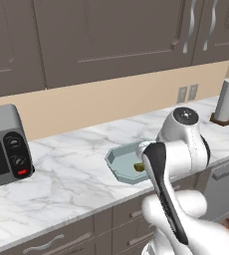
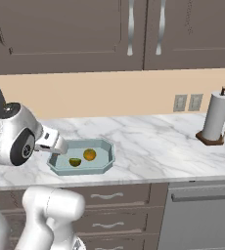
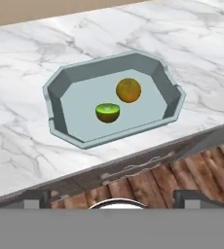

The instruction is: Pick the kiwi and orange from the fridge and place them inside the tupperware on the counter.

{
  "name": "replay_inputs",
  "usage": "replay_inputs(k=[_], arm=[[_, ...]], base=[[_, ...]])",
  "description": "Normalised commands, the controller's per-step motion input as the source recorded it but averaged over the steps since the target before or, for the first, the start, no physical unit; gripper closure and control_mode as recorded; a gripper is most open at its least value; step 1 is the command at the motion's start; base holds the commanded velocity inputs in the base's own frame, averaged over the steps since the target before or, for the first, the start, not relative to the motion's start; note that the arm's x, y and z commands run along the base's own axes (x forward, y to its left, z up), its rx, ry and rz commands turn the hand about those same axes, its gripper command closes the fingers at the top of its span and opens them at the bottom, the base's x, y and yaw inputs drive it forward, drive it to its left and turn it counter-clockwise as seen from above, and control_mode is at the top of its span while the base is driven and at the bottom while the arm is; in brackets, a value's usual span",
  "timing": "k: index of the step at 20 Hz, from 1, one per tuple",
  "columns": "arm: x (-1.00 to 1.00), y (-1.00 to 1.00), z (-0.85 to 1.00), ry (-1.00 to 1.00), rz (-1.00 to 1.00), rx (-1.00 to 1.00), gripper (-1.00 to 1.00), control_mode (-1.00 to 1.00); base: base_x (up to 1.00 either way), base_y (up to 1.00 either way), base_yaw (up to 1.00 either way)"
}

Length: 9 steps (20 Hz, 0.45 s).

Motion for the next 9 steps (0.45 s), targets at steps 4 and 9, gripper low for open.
replay_inputs(k=[4, 9], arm=[[-0.68, 0.76, 0.34, -0.32, -0.06, -0.11, -1.0, -1.0], [-0.79, 0.7, 0.23, -0.37, -0.04, -0.13, -1.0, -1.0]], base=[[0.0, 0.0, 0.0], [0.0, 0.0, 0.0]])
